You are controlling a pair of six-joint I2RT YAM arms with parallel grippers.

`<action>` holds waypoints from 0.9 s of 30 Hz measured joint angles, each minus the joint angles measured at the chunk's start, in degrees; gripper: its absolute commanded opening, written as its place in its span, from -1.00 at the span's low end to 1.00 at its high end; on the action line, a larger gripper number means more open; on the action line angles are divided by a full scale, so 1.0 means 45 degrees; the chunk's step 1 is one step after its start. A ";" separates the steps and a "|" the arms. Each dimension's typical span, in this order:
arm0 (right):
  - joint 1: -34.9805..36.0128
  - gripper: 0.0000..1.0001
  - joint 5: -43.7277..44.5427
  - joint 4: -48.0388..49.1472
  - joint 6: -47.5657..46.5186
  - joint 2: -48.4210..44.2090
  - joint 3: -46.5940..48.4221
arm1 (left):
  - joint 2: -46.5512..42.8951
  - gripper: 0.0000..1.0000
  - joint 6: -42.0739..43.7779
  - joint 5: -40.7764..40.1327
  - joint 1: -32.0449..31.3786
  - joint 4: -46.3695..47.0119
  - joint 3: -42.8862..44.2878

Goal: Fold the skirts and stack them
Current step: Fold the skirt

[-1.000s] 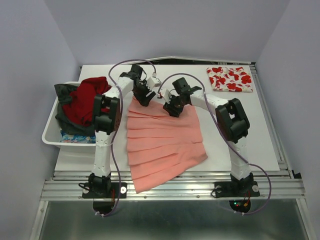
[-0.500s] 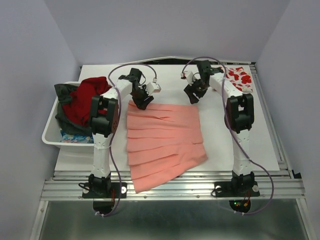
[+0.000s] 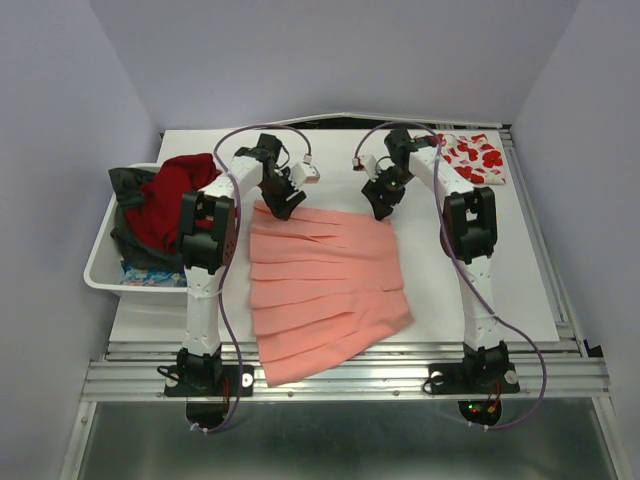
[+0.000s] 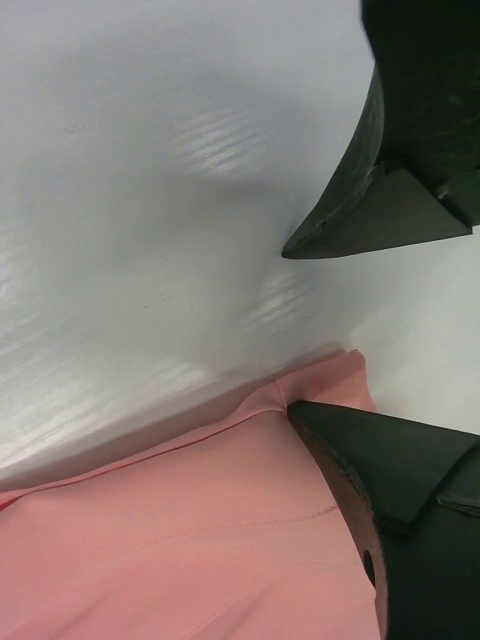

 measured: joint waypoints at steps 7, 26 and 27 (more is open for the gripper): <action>-0.0262 0.39 -0.0345 -0.0175 0.1297 0.0704 0.2142 | 0.0000 0.43 0.0000 -0.0005 0.0073 0.0000 0.0000; 0.0053 -0.11 -0.1603 -0.0500 0.0539 0.0389 0.0311 | 0.0000 0.48 0.0005 -0.0029 0.0126 -0.0117 0.0393; 0.0121 -0.27 -0.1579 -0.0534 0.0476 0.0379 0.0277 | 0.0000 0.48 0.0005 -0.0049 0.0136 -0.0121 0.0413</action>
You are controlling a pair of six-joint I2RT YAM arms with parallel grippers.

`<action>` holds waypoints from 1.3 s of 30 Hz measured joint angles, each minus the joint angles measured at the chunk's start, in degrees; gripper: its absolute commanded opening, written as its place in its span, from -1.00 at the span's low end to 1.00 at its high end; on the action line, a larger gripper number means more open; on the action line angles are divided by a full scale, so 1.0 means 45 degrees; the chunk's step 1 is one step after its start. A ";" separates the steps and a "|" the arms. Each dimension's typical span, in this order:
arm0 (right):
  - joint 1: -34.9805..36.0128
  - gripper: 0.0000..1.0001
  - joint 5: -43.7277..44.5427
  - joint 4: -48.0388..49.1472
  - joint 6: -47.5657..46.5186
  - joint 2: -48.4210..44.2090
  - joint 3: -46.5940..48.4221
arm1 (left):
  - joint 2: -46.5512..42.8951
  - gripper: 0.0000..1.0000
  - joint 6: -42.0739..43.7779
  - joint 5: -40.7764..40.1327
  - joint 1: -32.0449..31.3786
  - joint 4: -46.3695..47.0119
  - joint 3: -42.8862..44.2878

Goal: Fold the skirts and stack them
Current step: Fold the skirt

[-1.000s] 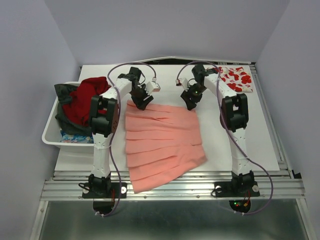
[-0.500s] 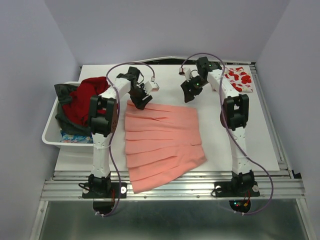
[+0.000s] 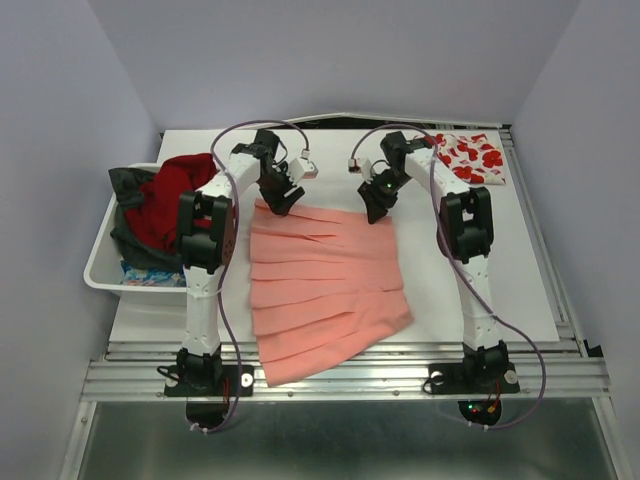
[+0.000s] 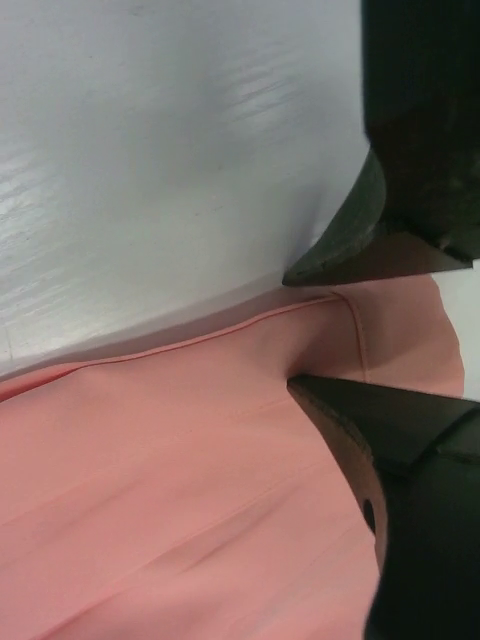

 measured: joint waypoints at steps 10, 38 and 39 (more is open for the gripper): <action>0.0068 -0.99 0.0175 0.0024 -0.0223 -0.0034 -0.0238 | -0.0005 0.20 0.0214 -0.0554 0.0442 -0.0325 0.0044; -0.1292 -0.99 0.3852 0.6436 0.5003 -0.0801 -0.0733 | 0.1729 -1.00 -0.3779 -0.2118 0.0126 0.4444 0.4775; -0.1326 -0.99 0.4017 0.6790 0.5149 -0.0835 -0.0767 | 0.1729 -1.00 -0.3983 -0.2225 0.0087 0.4872 0.4794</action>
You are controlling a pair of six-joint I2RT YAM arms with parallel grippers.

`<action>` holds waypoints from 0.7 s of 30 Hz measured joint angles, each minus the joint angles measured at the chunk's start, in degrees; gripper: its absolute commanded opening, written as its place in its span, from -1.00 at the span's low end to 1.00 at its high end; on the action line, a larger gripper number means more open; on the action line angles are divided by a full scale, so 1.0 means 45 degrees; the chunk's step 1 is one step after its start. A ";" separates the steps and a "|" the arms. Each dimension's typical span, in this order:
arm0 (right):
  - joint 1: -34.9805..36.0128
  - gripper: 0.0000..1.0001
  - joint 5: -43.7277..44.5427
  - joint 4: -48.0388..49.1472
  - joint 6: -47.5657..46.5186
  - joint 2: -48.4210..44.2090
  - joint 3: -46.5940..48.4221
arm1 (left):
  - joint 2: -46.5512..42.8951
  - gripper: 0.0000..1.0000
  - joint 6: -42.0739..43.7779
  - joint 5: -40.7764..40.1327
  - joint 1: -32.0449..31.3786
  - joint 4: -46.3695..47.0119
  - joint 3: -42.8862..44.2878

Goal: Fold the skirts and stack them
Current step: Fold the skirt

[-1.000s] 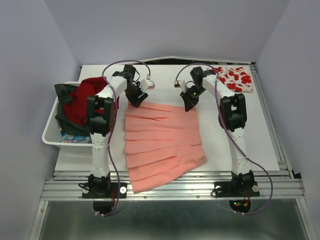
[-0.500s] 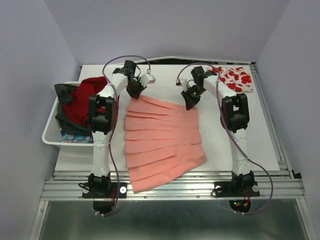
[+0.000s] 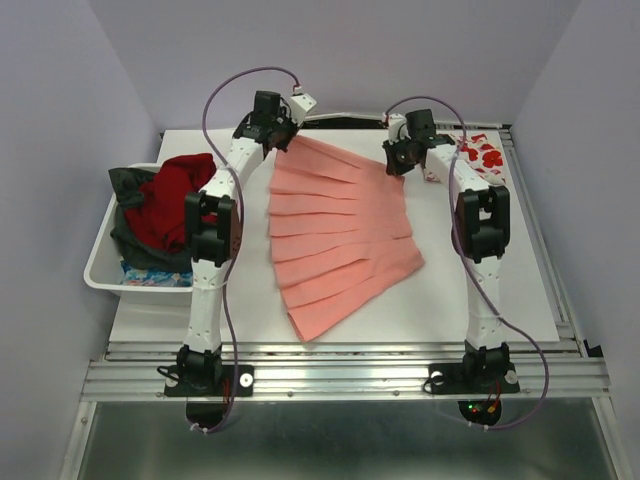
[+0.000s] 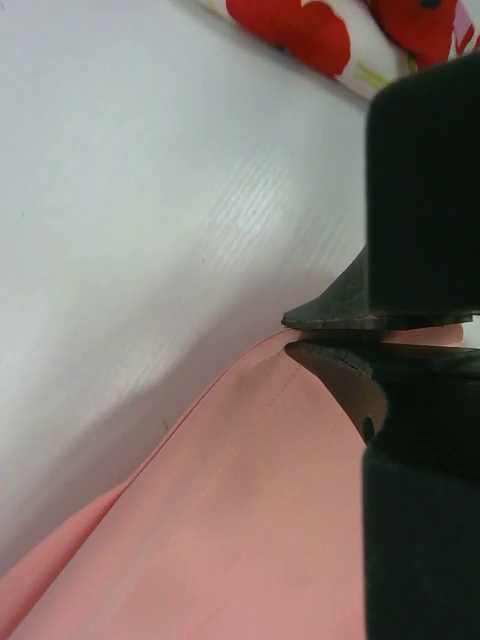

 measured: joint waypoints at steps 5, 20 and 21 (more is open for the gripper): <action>-0.0058 -0.99 0.0457 0.1588 0.0413 -0.1069 -0.1049 | 0.0097 -1.00 -0.0452 -0.0359 -0.0141 0.0840 0.1005; -0.0316 -0.99 -0.1413 0.3099 -0.3327 -0.6445 -0.7446 | -0.8233 -1.00 0.1054 -0.0034 -0.1530 0.0112 -0.8043; -0.0316 -0.99 -0.1598 0.3308 -0.3657 -0.6698 -0.8043 | -0.8602 -1.00 0.1049 0.0044 -0.1622 0.0039 -0.8519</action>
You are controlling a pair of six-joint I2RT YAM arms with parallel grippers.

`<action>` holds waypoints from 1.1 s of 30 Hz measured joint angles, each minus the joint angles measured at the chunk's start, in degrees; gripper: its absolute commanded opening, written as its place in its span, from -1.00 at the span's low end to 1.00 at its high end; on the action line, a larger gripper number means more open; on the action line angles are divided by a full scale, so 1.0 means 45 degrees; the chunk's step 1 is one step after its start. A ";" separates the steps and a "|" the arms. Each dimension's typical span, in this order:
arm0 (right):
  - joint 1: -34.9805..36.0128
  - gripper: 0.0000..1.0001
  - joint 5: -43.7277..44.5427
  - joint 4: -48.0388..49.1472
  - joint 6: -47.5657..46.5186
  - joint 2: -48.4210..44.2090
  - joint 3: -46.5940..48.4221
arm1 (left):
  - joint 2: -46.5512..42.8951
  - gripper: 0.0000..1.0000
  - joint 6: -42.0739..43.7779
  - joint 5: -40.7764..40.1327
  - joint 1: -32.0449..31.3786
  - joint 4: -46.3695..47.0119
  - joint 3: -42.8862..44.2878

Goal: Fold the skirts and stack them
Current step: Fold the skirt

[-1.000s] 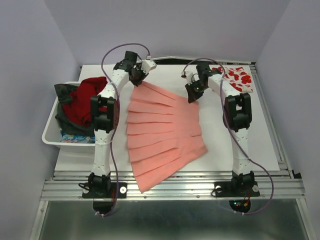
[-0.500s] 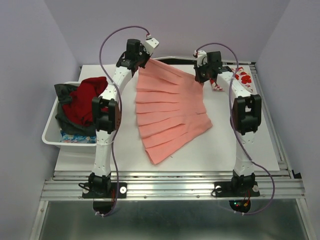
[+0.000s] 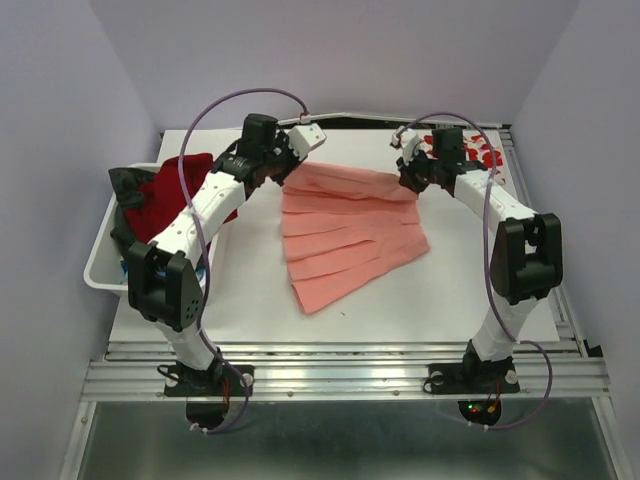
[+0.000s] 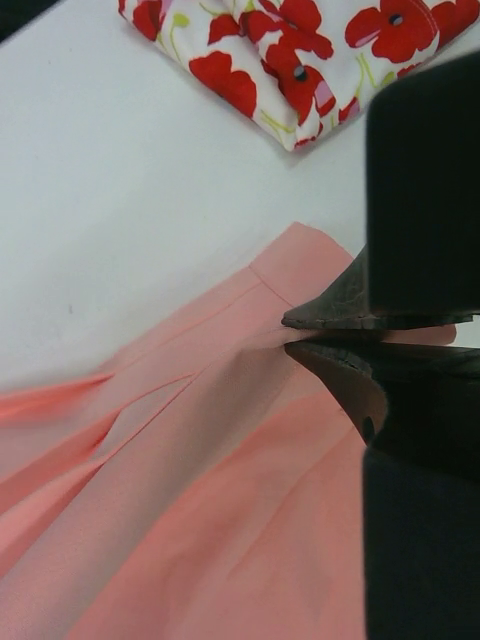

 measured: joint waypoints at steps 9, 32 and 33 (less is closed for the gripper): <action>-0.0049 -0.99 -0.0452 0.1083 -0.1991 -0.1365 -0.3842 | -0.1710 -1.00 -0.0583 0.0214 -0.1413 -0.0782 -0.4726; -0.0083 -0.99 -0.0175 0.1520 -0.1783 -0.2055 -0.2516 | -0.0549 -1.00 -0.2123 -0.0306 -0.1112 -0.2973 0.1627; -0.0083 -0.99 -0.0185 0.1574 -0.1885 -0.2404 -0.2720 | -0.0801 -1.00 -0.2127 -0.0296 -0.1268 -0.3196 0.1651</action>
